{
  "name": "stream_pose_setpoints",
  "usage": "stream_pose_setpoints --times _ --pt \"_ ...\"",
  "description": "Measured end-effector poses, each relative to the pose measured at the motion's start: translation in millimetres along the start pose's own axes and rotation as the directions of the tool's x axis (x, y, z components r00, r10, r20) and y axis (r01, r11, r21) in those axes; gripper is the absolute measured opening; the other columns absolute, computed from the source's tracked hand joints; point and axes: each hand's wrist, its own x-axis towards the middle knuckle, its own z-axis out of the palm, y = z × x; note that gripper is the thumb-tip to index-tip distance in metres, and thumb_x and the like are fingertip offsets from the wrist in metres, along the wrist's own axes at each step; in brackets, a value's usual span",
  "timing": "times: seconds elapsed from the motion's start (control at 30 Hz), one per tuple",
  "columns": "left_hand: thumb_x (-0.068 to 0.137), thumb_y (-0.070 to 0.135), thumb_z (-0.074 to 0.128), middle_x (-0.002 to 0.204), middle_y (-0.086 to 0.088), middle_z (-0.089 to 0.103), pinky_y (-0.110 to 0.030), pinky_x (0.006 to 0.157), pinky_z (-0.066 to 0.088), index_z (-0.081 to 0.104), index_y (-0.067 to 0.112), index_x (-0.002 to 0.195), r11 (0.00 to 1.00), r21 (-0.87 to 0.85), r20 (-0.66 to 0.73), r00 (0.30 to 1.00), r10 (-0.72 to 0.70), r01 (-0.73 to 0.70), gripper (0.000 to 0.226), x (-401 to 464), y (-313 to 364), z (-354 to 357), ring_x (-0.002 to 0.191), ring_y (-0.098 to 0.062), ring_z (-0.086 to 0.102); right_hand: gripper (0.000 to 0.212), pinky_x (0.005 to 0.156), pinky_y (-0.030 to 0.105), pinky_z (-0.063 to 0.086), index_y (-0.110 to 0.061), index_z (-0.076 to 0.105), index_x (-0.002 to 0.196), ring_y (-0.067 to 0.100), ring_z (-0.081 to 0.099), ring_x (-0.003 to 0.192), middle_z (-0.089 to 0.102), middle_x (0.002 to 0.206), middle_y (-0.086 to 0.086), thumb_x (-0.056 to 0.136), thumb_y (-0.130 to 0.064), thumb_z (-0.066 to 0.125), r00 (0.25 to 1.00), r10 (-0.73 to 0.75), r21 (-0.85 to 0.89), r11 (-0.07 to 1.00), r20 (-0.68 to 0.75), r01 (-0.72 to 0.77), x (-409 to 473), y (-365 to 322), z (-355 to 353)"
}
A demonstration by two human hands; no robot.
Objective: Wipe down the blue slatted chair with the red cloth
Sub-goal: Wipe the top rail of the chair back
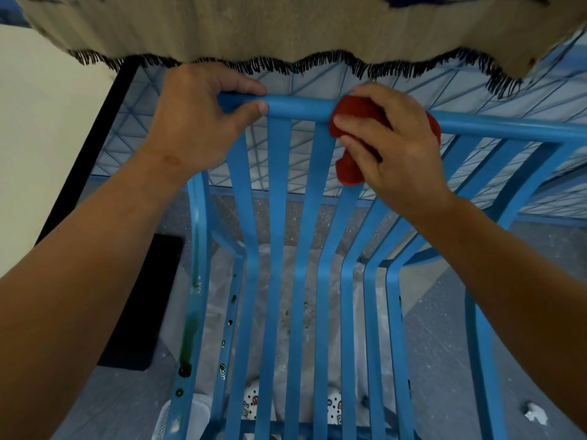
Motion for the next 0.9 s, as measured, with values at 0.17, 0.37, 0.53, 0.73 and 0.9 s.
stream_pose_setpoints --times 0.17,0.37,0.53,0.73,0.9 --pt "0.09 0.036 0.073 0.097 0.011 0.069 -0.01 0.079 0.044 0.076 0.02 0.107 1.0 -0.007 0.0 1.0 0.001 -0.001 0.024 0 -1 0 0.085 0.008 0.06 0.023 0.096 0.046 0.051 0.003 0.07 0.115 0.036 0.065 0.106 0.067 0.114 0.021 0.098 -0.013 0.069 0.998 0.022 0.082 0.997 -0.053 -0.018 1 0 7" --pt "0.09 0.038 0.072 0.097 0.011 0.07 -0.011 0.079 0.047 0.076 0.022 0.108 1.0 -0.003 -0.004 1.0 -0.013 0.013 0.025 -1 1 1 0.086 0.007 0.061 0.014 0.093 0.04 0.053 0.002 0.076 0.093 0.037 0.065 0.105 0.068 0.115 0.023 0.097 -0.01 0.071 0.992 -0.078 0.075 0.994 -0.096 0.085 21 -19 24" --pt "0.09 0.039 0.072 0.096 0.013 0.068 -0.005 0.076 0.043 0.076 0.022 0.108 1.0 0.016 -0.005 1.0 -0.014 0.014 0.025 -1 1 1 0.083 0.011 0.06 0.022 0.097 0.052 0.051 -0.007 0.08 0.09 0.042 0.06 0.12 0.068 0.126 0.017 0.1 -0.024 0.069 0.989 -0.121 -0.086 0.99 -0.08 0.114 14 -5 17" --pt "0.09 0.038 0.073 0.097 0.013 0.068 -0.005 0.077 0.043 0.076 0.022 0.109 1.0 0.014 -0.002 1.0 -0.021 0.021 0.025 -2 3 1 0.085 0.011 0.06 0.018 0.1 0.058 0.045 -0.009 0.08 0.097 0.039 0.06 0.12 0.069 0.124 0.015 0.098 -0.024 0.071 0.994 -0.05 -0.074 0.996 -0.1 0.042 -2 7 6" --pt "0.09 0.035 0.073 0.092 0.018 0.065 -0.002 0.071 0.039 0.076 0.02 0.11 1.0 0.018 0.007 1.0 -0.012 0.011 0.025 -1 4 -2 0.078 0.017 0.057 0.019 0.092 0.045 0.053 -0.004 0.079 0.1 0.03 0.069 0.104 0.072 0.114 0.014 0.099 -0.02 0.069 0.991 -0.055 0.106 0.992 -0.118 0.068 29 -20 17"
